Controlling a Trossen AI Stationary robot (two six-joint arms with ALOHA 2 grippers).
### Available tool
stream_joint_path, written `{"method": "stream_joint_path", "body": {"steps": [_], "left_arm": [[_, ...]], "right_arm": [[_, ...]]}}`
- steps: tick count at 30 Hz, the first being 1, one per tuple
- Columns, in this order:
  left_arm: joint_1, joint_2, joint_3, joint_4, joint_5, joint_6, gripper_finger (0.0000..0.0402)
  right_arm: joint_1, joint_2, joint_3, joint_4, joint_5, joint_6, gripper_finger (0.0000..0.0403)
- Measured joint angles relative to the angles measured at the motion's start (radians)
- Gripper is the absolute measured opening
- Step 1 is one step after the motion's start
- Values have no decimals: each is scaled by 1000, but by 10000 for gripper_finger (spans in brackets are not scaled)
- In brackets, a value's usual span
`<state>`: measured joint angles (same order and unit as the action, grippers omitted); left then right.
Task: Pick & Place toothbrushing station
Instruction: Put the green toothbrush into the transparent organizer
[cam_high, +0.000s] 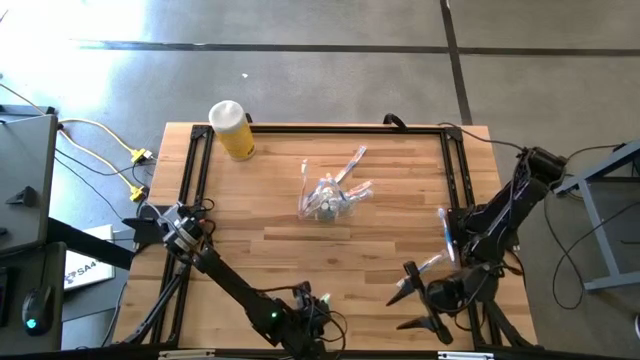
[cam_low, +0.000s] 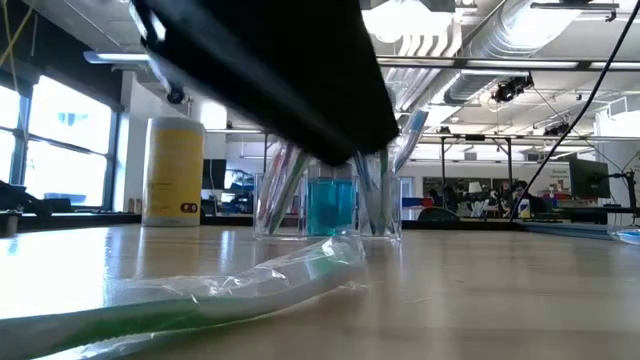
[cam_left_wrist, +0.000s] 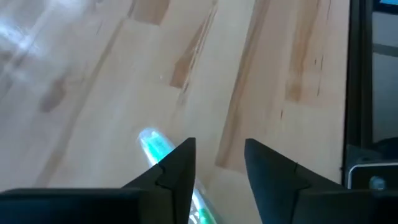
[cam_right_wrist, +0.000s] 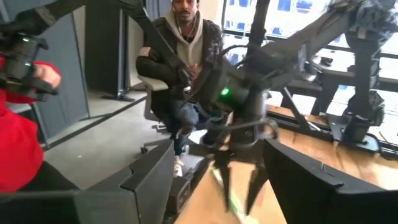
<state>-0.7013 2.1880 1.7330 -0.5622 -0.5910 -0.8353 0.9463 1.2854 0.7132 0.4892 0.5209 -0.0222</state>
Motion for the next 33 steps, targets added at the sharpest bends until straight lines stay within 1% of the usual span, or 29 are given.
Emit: {"method": "stream_joint_path", "body": {"steps": [5, 13, 19, 23, 28, 30, 33], "left_arm": [[1, 3, -1, -73, 0, -58, 124], [8, 9, 0, -77, -6, -114, 123], [22, 9, -1, -107, 9, -191, 123], [29, 9, -29, -83, 40, -197, 123], [41, 9, -83, -81, 65, -295, 123], [46, 8, -105, -51, 71, -326, 123], [48, 4, -147, 27, 91, -321, 123]], "right_arm": [[29, 0, 0, -6, 1, 3, 236], [58, 0, 0, -13, 0, 4, 236], [62, 6, 0, -20, 1, 4, 236], [62, 33, 0, -20, 0, 4, 236], [54, 66, 0, -11, 0, 4, 236], [53, 69, 0, -8, 0, 22, 236], [53, 69, 0, -5, 0, 46, 236]]}}
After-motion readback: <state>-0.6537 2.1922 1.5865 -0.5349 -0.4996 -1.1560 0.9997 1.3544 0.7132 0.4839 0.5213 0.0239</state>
